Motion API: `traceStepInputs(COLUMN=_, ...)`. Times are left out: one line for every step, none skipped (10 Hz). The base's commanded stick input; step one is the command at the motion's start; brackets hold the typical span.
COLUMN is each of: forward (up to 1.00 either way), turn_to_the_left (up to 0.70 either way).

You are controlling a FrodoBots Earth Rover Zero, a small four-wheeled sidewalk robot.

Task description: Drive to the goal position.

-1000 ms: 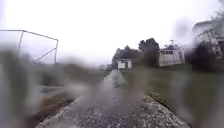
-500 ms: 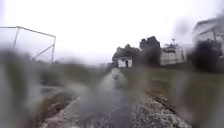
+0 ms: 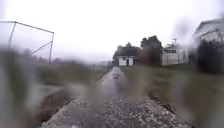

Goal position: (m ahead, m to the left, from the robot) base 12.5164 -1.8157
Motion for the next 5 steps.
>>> traceStepInputs(forward=0.85, turn_to_the_left=0.0)
traceStepInputs(forward=0.85, turn_to_the_left=0.0)
traceStepInputs(forward=0.85, turn_to_the_left=0.0)
traceStepInputs(forward=0.85, turn_to_the_left=0.0)
traceStepInputs(forward=0.85, turn_to_the_left=0.0)
